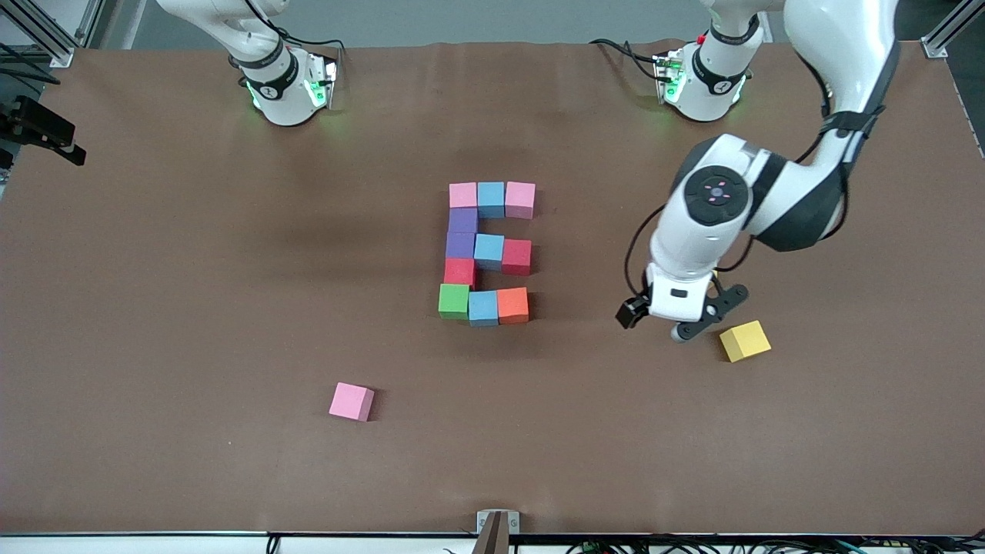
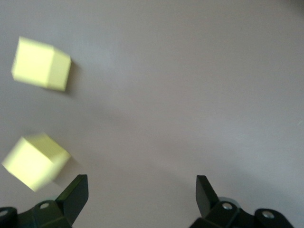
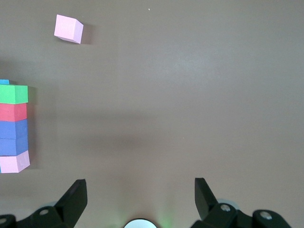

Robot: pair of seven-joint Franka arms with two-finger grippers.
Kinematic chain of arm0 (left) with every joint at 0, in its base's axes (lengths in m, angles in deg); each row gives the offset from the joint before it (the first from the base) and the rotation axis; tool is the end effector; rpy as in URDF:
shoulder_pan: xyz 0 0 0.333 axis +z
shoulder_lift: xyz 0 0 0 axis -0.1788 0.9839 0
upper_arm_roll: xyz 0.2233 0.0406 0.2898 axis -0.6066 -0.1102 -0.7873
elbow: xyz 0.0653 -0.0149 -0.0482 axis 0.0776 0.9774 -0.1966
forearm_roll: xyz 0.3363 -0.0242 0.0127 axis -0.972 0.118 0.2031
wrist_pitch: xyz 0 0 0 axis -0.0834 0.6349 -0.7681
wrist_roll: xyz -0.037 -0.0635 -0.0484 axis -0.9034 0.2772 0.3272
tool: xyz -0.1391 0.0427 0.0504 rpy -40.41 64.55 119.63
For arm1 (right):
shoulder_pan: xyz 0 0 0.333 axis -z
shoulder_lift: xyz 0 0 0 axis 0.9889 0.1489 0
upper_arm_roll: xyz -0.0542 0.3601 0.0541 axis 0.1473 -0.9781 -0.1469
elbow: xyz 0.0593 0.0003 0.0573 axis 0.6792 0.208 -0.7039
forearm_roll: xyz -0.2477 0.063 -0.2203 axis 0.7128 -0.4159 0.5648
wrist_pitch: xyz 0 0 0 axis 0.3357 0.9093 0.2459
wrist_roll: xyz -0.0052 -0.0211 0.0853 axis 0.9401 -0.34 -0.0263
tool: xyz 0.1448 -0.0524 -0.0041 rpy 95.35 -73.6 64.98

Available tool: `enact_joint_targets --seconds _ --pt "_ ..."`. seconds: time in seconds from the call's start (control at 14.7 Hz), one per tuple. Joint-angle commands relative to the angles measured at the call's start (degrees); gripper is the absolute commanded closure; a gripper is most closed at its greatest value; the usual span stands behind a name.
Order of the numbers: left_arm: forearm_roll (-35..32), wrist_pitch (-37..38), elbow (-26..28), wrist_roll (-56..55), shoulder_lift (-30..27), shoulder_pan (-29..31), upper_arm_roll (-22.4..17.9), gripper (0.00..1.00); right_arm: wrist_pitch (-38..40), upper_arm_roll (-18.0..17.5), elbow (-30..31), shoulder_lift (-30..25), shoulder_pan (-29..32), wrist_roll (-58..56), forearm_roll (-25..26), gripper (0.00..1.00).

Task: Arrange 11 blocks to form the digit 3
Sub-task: 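Open the left gripper and lift it off the orange cube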

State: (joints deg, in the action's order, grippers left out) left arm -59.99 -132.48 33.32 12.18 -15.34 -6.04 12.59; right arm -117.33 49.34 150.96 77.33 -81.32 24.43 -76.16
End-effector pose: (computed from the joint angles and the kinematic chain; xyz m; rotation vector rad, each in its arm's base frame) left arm 0.5861 -0.2200 0.4144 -3.0214 -0.6678 -0.1615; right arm 0.4494 -0.0330 0.6756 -3.1276 -0.0575 0.0531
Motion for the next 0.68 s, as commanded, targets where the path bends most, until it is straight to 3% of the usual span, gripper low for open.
enact_joint_targets --seconds 0.0,0.27,0.47,0.61 --pt "1.18 -0.26 4.93 14.39 -4.79 4.87 0.89 0.0 -0.29 -0.2 0.83 -0.61 -0.29 0.7 0.81 0.0" --pt "1.45 -0.17 5.46 28.02 -6.81 13.21 2.56 0.0 -0.29 -0.2 0.83 -0.61 -0.29 0.7 0.81 0.0" --pt "6.45 0.01 4.32 38.39 -9.62 19.11 4.32 0.0 -0.29 -0.11 0.92 -0.7 -0.38 0.7 0.81 0.0" --pt "6.9 3.94 3.27 42.36 -11.12 21.83 4.32 0.0 -0.29 -0.11 1.18 -0.7 -0.38 0.7 0.81 0.0"
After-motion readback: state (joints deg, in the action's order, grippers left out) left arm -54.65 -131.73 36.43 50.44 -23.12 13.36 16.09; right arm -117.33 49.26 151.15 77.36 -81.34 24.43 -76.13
